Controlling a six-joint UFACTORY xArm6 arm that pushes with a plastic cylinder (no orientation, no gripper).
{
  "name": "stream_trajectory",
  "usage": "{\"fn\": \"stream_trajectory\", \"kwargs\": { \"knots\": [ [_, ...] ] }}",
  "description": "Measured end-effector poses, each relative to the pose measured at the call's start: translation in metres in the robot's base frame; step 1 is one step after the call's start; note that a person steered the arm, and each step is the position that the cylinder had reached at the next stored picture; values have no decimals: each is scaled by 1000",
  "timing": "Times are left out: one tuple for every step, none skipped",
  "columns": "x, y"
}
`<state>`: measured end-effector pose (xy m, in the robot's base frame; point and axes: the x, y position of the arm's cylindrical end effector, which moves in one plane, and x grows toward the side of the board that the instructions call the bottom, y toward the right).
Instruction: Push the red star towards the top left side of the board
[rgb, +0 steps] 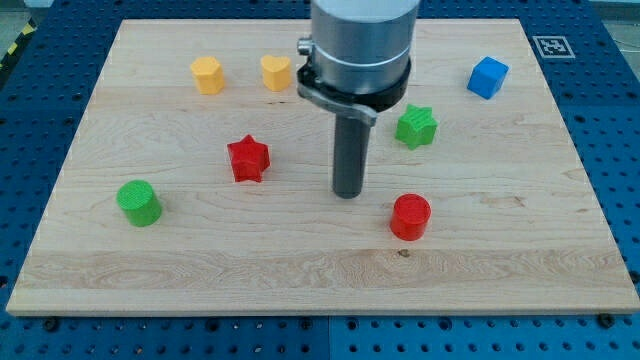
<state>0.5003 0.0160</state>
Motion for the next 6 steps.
{"fn": "stream_trajectory", "kwargs": {
  "knots": [
    [3,-53],
    [-27,-108],
    [-71,-142],
    [-50,-128],
    [-67,-79],
    [-116,-72]
  ]
}}
